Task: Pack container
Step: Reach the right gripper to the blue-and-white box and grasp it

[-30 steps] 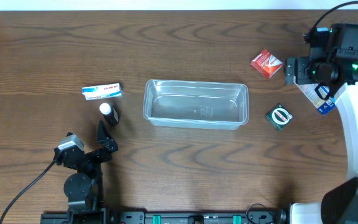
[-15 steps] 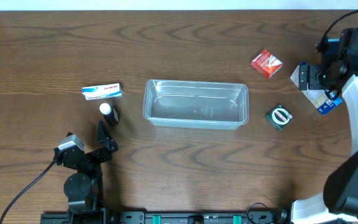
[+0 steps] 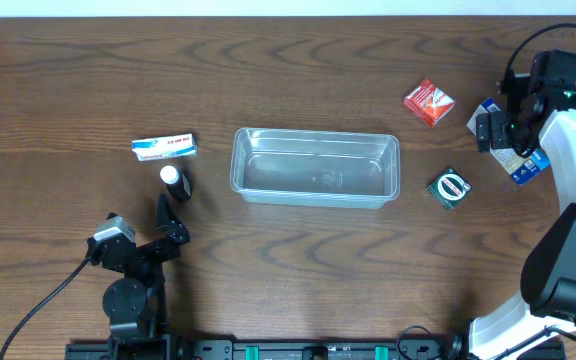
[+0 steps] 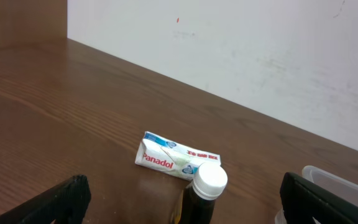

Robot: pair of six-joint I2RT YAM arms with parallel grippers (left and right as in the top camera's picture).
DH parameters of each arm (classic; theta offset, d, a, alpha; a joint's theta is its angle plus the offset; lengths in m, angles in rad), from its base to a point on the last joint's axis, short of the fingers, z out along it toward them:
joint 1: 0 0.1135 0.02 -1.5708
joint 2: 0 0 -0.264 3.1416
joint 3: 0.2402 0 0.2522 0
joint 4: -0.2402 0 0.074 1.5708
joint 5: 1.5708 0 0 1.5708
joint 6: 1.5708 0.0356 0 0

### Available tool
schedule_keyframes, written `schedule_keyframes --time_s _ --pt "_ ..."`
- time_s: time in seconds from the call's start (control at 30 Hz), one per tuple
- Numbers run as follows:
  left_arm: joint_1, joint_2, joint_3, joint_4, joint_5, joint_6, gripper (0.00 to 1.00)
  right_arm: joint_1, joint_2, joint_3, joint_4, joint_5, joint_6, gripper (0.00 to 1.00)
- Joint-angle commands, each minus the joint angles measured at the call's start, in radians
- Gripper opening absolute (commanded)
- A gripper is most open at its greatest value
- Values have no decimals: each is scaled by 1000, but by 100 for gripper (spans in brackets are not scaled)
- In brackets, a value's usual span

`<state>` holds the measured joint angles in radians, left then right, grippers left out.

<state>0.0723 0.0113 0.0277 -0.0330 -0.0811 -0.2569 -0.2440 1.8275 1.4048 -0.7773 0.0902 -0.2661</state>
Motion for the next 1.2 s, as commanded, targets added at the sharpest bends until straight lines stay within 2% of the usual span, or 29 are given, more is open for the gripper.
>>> schedule_keyframes --time_s 0.0,0.07,0.17,0.27,0.33,0.4,0.43,0.47,0.5,0.57,0.67,0.8,1.17 --pt "6 -1 -24 -33 -8 16 98 -19 21 -5 29 19 -67 92" --pt "6 -1 -24 -33 -8 16 98 -19 24 -5 46 19 -80 86" --pt "6 -1 -24 -33 -8 16 98 -20 24 -5 67 18 -80 65" --pt "6 -1 -24 -33 -8 16 98 -19 24 -5 72 17 -79 38" --pt "6 -1 -24 -33 -8 16 98 -19 24 -5 71 17 -78 30" --pt "6 -1 -24 -33 -8 16 98 -19 24 -5 70 13 -78 32" --pt "6 -1 -24 -33 -8 16 98 -19 24 -5 70 14 -78 38" --pt "6 -1 -24 -33 -8 16 98 -19 24 -5 70 14 -78 50" --pt "6 -1 -24 -33 -8 16 98 -19 24 -5 70 14 -78 57" --pt "6 -1 -24 -33 -8 16 98 -19 24 -5 69 14 -78 62" --pt "6 -1 -23 -33 -8 16 98 -19 24 -6 60 2 -70 61" --pt "6 -1 -24 -33 -8 16 98 -19 24 -6 59 -6 -69 48" --pt "6 -1 -24 -33 -8 16 98 -20 25 -37 78 -56 -34 51"
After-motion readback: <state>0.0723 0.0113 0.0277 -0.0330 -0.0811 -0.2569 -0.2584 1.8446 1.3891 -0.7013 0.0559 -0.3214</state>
